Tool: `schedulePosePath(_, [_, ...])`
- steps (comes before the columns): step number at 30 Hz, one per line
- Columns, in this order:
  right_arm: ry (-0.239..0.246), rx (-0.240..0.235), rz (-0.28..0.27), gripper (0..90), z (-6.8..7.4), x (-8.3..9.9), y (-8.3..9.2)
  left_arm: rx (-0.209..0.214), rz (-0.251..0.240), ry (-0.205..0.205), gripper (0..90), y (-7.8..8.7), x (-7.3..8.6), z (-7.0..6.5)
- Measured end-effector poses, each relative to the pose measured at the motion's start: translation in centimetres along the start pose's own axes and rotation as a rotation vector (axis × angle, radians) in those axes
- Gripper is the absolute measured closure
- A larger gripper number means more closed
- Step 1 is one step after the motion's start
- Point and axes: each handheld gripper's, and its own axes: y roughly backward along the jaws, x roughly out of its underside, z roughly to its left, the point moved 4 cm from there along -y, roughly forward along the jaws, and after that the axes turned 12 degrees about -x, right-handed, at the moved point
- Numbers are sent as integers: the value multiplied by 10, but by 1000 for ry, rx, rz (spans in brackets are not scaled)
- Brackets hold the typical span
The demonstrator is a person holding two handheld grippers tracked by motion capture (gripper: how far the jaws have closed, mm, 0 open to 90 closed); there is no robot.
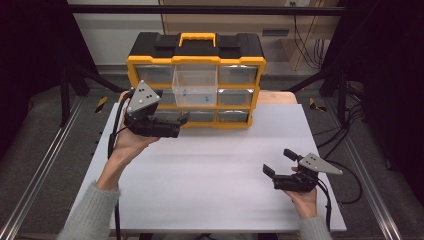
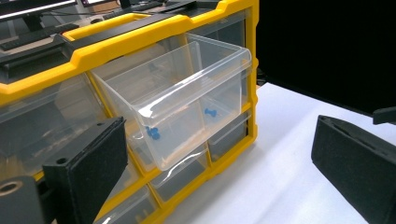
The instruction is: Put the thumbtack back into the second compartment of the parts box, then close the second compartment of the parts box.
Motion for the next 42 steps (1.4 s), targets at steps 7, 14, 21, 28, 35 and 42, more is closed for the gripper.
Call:
schedulePosePath(7, [-4, -3, 4, 12, 0, 1, -1, -2, 7, 3, 34, 0, 11, -3])
schedulePosePath(14, [-2, -3, 4, 12, 0, 0, 0, 1, 12, 10, 41, -1, 21, -6])
schedulePosePath(21, [-1, 0, 5, 12, 0, 1, 0, 1, 22, 16, 68, -5, 25, -9])
schedulePosePath(28, [-13, -4, 1, 12, 1, 0, -1, 9, 24, 28, 179, -9, 27, -12])
schedulePosePath(35, [-2, 4, 6, 11, 0, 1, -1, -3, 20, 50, 352, -14, 27, -12])
schedulePosePath(42, [10, -10, 5, 12, 0, 1, 0, -4, 30, 47, 519, -21, 26, -14])
